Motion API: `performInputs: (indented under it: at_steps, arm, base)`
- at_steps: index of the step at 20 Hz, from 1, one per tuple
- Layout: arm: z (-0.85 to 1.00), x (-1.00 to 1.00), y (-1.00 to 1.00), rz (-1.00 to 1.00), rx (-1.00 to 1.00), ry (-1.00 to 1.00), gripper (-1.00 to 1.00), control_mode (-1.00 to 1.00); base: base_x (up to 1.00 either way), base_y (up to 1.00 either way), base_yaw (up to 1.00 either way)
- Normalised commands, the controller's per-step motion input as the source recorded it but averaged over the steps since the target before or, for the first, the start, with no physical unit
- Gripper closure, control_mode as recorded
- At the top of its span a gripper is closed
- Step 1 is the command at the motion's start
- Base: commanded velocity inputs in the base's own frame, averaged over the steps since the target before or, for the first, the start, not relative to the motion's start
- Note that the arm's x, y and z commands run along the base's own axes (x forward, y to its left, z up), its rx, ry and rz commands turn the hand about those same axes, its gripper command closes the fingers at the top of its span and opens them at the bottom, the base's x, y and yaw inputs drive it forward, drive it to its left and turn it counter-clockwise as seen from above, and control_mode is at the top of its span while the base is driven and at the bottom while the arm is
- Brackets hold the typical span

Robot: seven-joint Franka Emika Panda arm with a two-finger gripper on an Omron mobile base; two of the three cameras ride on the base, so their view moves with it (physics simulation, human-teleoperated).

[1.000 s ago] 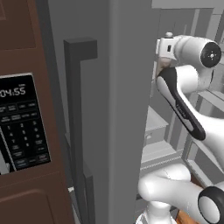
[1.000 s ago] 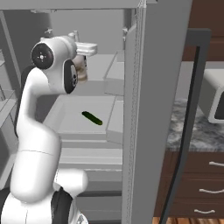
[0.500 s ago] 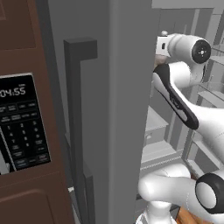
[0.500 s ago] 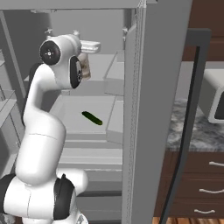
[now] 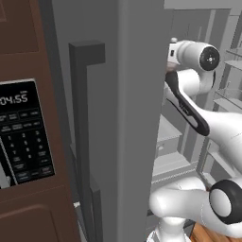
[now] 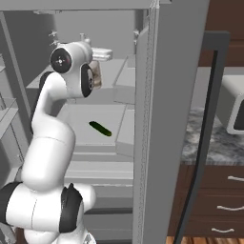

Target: Place the liquors on the top shelf of the fridge to keep them out of children's reach, and place the cucumber on lower shelves for easy access.

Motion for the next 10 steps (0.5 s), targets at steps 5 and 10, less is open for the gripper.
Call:
performInputs:
  at_steps: [5,10]
  arm:
    - [-0.16,0.27,-0.02,-0.01,0.00,0.00,1.00,-1.00]
    - [-0.04,0.32,0.00,-0.01,0.00,0.00,1.00,-1.00]
  base:
    - [0.00,0.00,0.00]
    - [0.00,0.00,0.00]
